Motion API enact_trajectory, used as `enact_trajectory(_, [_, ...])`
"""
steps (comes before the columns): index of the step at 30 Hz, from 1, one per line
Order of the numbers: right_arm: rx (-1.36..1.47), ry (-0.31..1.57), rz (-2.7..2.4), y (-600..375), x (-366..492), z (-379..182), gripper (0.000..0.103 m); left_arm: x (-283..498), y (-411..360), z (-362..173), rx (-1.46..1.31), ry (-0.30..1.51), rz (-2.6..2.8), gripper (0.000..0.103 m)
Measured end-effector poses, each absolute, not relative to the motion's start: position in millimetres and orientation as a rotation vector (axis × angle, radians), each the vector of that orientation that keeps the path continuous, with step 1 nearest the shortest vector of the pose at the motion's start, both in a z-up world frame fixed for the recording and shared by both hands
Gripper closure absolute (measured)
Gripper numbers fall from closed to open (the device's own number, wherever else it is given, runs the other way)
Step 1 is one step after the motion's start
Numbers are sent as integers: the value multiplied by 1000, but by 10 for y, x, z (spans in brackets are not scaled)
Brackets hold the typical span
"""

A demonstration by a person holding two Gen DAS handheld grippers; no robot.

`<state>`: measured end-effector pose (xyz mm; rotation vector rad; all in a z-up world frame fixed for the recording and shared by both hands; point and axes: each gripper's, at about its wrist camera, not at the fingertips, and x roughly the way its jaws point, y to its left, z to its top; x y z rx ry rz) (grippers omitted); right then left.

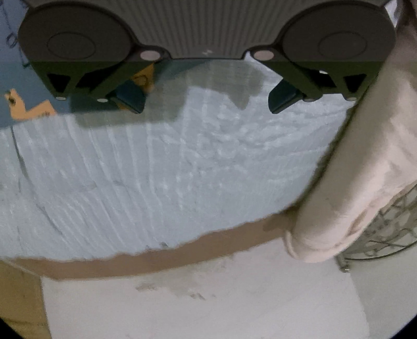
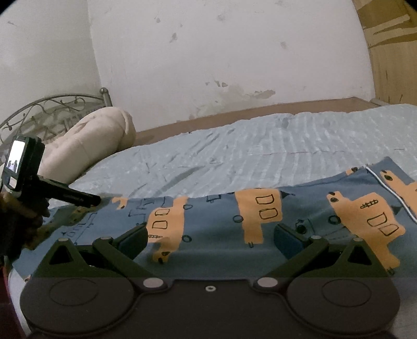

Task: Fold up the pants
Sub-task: 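Grasp the folded leg edge with the right gripper and smooth it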

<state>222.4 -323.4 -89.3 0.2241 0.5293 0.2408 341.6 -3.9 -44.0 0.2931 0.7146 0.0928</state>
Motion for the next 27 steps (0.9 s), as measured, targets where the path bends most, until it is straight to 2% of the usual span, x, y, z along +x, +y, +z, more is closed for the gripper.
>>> enact_trajectory(9, [221, 531, 236, -3209, 2236, -889, 1, 2752, -306, -119, 107, 645, -33, 1])
enact_trajectory(17, [271, 509, 173, -3347, 2018, -702, 1, 2353, -678, -363, 30, 687, -166, 1])
enact_trajectory(23, [220, 511, -23, -3802, 1576, -575, 1, 2356, -735, -575, 37, 709, -152, 1])
enact_trajectory(27, [322, 554, -151, -4177, 1461, -569, 1, 2335, -731, -613, 32, 708, -158, 1])
